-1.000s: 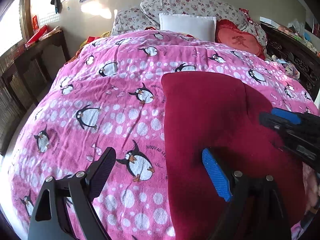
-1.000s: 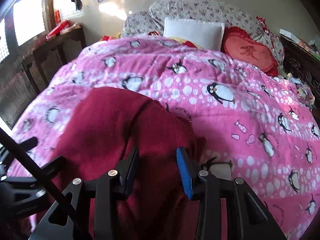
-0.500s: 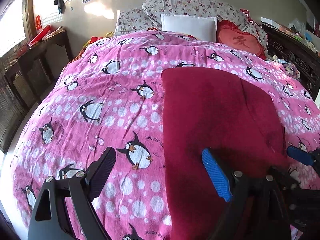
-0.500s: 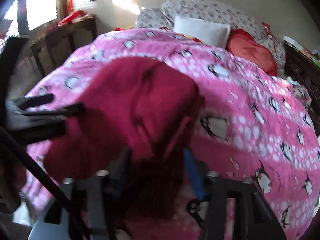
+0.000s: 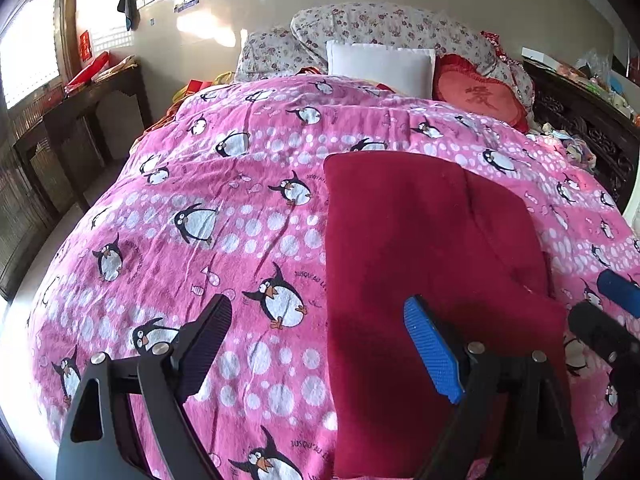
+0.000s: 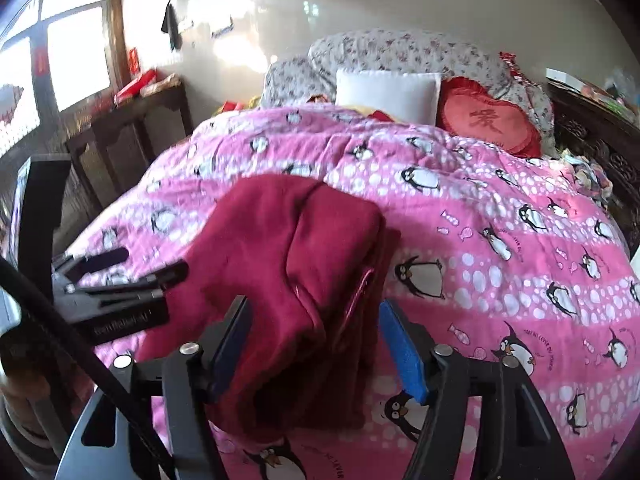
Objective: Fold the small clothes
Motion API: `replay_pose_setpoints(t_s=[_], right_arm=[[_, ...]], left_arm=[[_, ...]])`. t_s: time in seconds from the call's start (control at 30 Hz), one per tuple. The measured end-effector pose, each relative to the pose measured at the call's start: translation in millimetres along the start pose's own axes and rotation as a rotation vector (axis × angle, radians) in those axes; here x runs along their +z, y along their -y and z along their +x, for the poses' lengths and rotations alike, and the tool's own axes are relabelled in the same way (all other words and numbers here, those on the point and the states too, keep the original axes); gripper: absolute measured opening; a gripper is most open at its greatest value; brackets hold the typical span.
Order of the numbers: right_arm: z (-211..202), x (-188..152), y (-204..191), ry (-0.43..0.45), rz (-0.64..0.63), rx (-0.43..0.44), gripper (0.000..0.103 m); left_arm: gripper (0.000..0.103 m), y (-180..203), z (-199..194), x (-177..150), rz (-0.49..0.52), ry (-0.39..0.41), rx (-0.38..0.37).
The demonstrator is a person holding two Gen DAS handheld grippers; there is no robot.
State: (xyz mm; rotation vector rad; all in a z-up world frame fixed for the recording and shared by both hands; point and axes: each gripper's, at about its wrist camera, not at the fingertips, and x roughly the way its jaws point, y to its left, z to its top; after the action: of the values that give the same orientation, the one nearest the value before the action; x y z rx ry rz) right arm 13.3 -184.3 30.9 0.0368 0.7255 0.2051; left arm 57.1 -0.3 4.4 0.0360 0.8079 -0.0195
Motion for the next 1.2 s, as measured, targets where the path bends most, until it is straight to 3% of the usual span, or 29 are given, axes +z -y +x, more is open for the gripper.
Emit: replay_pose_setpoints(t_s=[0.23, 0.8, 1.03, 1.2], right_arm=[[0.9, 2.0, -1.1, 0.001, 0.030, -0.001, 0.082], [16.3, -3.6, 3.7, -0.043, 0.054, -0.010, 0.086], [26.4, -4.4, 14.6, -0.071, 0.110, -0.002, 0.089], [23.8, 0.2, 12.0, -0.046, 0.087, -0.022, 0.089]], left_arm=[[0.088, 0.5, -3.9, -1.7, -0.005, 0.004, -0.006], [0.088, -8.4, 3.6, -6.7, -0.060, -0.048, -0.042], [0.090, -17.8, 9.7, -4.8, -0.109, -0.058, -0.131], [0.090, -20.2, 13.0, -0.6, -0.115, -0.061, -0.135]])
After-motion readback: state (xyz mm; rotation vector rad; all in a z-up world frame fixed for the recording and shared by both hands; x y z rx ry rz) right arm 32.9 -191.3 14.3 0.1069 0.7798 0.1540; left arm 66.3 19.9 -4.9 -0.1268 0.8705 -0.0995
